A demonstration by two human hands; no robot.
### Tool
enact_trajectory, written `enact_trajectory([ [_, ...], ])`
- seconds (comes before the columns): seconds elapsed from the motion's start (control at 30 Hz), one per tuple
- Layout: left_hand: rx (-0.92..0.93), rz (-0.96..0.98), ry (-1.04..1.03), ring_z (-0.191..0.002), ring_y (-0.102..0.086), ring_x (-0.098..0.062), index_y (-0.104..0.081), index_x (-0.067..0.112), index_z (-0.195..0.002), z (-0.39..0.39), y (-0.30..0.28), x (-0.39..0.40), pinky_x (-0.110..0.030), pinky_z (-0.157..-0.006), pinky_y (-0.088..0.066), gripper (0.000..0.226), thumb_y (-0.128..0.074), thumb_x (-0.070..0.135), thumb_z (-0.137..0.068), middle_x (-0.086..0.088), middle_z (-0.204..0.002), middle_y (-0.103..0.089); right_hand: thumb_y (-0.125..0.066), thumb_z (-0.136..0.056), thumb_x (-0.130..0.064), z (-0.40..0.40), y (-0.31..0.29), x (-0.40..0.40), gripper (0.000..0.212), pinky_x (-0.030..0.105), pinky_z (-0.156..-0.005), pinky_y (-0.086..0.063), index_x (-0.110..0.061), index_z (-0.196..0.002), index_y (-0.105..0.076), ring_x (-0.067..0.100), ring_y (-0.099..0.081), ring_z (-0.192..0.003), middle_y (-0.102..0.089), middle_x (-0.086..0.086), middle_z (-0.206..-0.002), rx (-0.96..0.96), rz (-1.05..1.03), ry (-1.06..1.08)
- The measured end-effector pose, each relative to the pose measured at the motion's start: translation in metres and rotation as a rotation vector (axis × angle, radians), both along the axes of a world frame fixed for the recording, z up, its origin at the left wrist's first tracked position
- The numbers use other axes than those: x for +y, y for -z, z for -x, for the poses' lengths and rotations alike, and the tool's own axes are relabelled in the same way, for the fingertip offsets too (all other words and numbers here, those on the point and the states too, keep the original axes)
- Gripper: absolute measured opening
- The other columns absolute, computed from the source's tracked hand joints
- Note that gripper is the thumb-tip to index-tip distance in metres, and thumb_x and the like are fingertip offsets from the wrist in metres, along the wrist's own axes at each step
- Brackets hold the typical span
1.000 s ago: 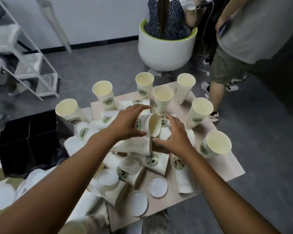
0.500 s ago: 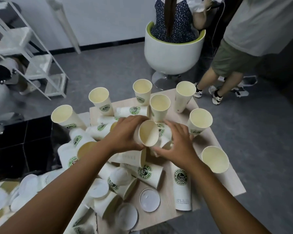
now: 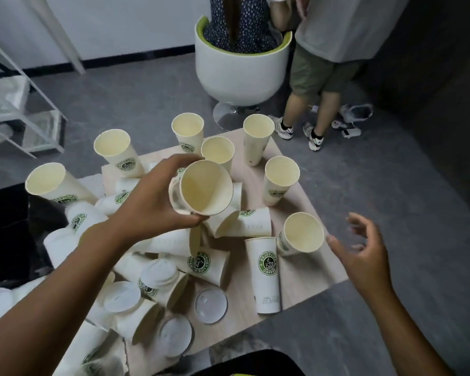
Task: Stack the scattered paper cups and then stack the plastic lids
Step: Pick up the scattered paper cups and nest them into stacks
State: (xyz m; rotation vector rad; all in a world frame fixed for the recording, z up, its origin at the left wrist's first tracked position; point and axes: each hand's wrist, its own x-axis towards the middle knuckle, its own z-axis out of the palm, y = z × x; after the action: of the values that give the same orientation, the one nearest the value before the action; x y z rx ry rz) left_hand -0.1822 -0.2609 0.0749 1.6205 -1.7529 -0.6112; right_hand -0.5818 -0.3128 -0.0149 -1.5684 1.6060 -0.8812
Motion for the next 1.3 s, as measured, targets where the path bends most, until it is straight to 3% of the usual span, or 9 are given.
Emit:
enact_trajectory([
  [0.1,0.016,0.001,0.029,-0.129,-0.056,-0.007,-0.050,0.029,-0.140,0.013,0.001,0.003,-0.015,-0.103,-0.041,0.090,-0.091,0.034,-0.060,0.020,-0.137,-0.058,-0.072,-0.062,-0.061,0.002,0.030,0.047,0.065,0.042,-0.088,-0.052,-0.044,-0.122,-0.052,0.014,-0.058,-0.115,-0.059,-0.007,-0.131,-0.049,-0.084,0.031],
  [0.2,0.041,0.021,0.045,-0.129,-0.057,-0.008,-0.051,0.025,-0.140,0.027,0.000,0.004,-0.017,-0.103,-0.043,0.092,-0.092,0.030,-0.058,0.019,-0.137,-0.059,-0.074,-0.062,-0.059,-0.007,0.049,0.070,0.067,0.038,-0.084,-0.053,-0.048,-0.122,-0.048,0.015,-0.058,-0.113,-0.056,-0.007,-0.135,-0.069,-0.079,0.071],
  [0.33,0.088,0.022,0.070,-0.127,-0.057,-0.007,-0.049,0.027,-0.139,0.049,-0.001,0.005,-0.017,-0.097,-0.045,0.093,-0.092,0.025,-0.057,0.024,-0.134,-0.059,-0.089,-0.061,-0.046,-0.024,0.046,0.058,0.098,0.026,-0.091,-0.047,-0.029,-0.145,-0.042,0.010,-0.052,-0.119,-0.046,-0.008,-0.145,-0.038,-0.033,0.040],
  [0.47,0.137,-0.018,0.085,-0.121,-0.060,-0.004,-0.051,0.025,-0.135,0.070,0.007,0.004,-0.008,-0.092,-0.042,0.090,-0.096,0.014,-0.058,0.023,-0.128,-0.062,-0.096,-0.063,-0.038,-0.040,0.050,0.027,0.114,0.035,-0.109,-0.041,-0.028,-0.156,-0.030,0.013,-0.038,-0.140,-0.037,-0.014,-0.149,0.017,-0.031,-0.055],
  [0.67,0.145,-0.011,0.054,-0.120,-0.060,-0.001,-0.053,0.022,-0.132,0.078,0.003,0.008,-0.005,-0.091,-0.040,0.087,-0.096,0.002,-0.058,0.024,-0.127,-0.063,-0.097,-0.065,-0.037,-0.051,0.050,0.013,0.099,0.035,-0.108,-0.041,-0.021,-0.147,-0.044,0.018,-0.044,-0.135,-0.050,-0.007,-0.139,0.063,0.038,-0.063],
  [0.9,0.162,0.061,-0.014,-0.126,-0.057,-0.007,-0.050,0.034,-0.132,0.058,-0.012,0.024,-0.013,-0.093,-0.044,0.088,-0.097,0.019,-0.059,0.023,-0.130,-0.061,-0.097,-0.059,-0.042,-0.046,-0.058,0.010,0.096,-0.001,-0.091,-0.033,-0.022,-0.141,-0.050,-0.004,-0.048,-0.115,-0.050,-0.014,-0.129,-0.003,0.282,-0.082],
  [0.97,0.161,0.076,-0.042,-0.127,-0.057,-0.004,-0.050,0.034,-0.133,0.050,-0.015,0.030,-0.014,-0.094,-0.044,0.088,-0.097,0.019,-0.060,0.025,-0.131,-0.060,-0.095,-0.058,-0.051,-0.053,-0.099,0.011,0.103,0.010,-0.101,-0.038,-0.026,-0.145,-0.045,-0.002,-0.050,-0.125,-0.051,-0.016,-0.137,-0.057,0.342,-0.155],
  [1.17,0.153,0.131,-0.123,-0.125,-0.056,0.001,-0.049,0.033,-0.133,0.012,-0.023,0.061,-0.005,-0.090,-0.042,0.087,-0.097,0.017,-0.063,0.027,-0.130,-0.060,-0.092,-0.063,-0.037,-0.108,-0.183,0.037,0.093,0.032,-0.108,-0.045,-0.030,-0.143,-0.044,0.013,-0.053,-0.133,-0.052,-0.020,-0.142,-0.207,0.553,-0.339],
  [1.3,0.146,0.165,-0.195,-0.124,-0.057,-0.001,-0.051,0.034,-0.132,-0.021,-0.028,0.091,-0.016,-0.092,-0.047,0.085,-0.096,0.026,-0.061,0.023,-0.130,-0.062,-0.088,-0.064,-0.043,-0.167,-0.208,0.070,0.089,0.042,-0.109,-0.047,-0.028,-0.142,-0.047,0.016,-0.055,-0.133,-0.054,-0.014,-0.141,-0.260,0.587,-0.463],
])
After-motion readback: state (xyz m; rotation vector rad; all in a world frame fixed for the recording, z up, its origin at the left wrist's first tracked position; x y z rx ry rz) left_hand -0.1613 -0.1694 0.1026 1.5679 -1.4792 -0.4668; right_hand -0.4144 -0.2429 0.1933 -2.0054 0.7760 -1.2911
